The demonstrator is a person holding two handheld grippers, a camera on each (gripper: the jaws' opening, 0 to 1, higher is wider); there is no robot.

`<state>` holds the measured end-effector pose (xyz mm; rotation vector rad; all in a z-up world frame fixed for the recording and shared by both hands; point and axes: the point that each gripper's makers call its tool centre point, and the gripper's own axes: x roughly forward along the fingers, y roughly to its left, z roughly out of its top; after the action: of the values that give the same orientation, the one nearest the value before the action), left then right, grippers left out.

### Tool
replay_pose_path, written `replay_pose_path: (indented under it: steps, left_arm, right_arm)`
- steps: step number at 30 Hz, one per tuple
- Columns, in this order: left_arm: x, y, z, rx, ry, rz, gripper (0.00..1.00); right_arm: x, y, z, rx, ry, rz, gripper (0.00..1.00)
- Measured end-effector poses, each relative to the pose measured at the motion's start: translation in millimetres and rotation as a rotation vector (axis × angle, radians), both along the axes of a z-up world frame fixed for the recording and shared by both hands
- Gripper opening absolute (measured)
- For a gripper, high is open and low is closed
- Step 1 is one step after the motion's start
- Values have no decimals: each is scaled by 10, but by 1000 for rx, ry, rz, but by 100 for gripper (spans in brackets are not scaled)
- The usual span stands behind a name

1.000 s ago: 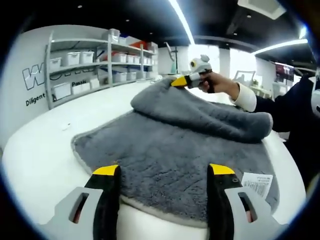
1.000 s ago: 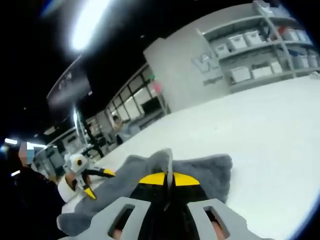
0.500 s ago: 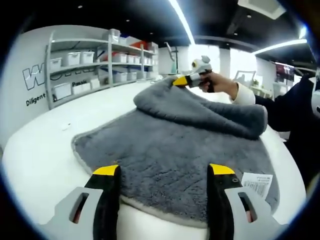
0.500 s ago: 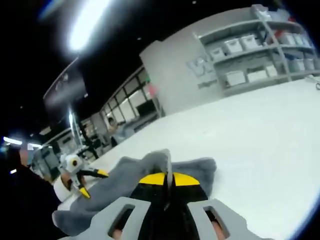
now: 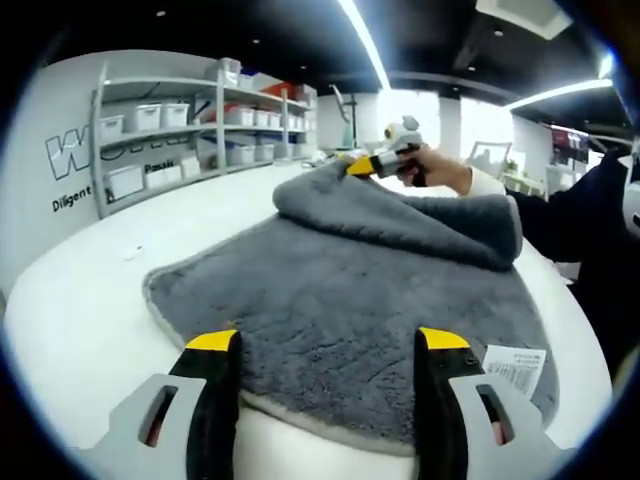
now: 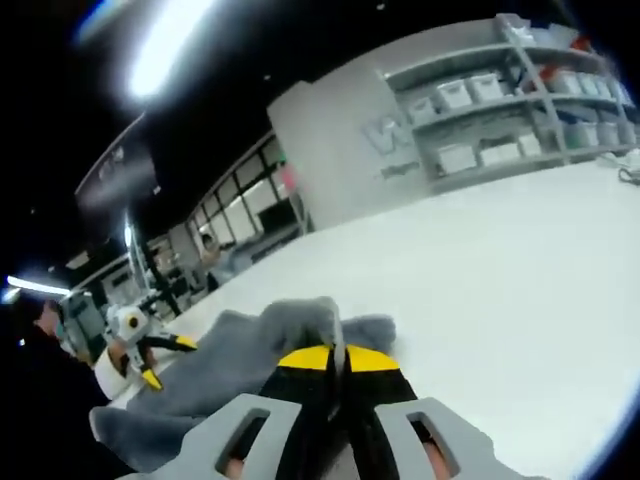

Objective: Open the folded towel by lifting each exposed corner and separating the folded layers until the towel lies flat within the target outline without major curled edges

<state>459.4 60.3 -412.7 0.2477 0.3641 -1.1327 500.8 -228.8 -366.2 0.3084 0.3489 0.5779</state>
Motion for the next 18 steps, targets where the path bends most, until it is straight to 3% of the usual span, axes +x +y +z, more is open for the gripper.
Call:
replay_pose_path:
  steps: [8, 13, 18]
  left_arm:
    - [-9, -8, 3, 2, 0, 3, 69]
    - [-18, -14, 2, 3, 0, 4, 69]
    - [-30, -20, -2, 4, 0, 4, 69]
  right_arm:
    - [65, -220, 7, -2, -15, -29, 0]
    - [290, -511, -16, -12, -9, -64, 0]
    - [394, -659, -6, -53, -31, -66, 0]
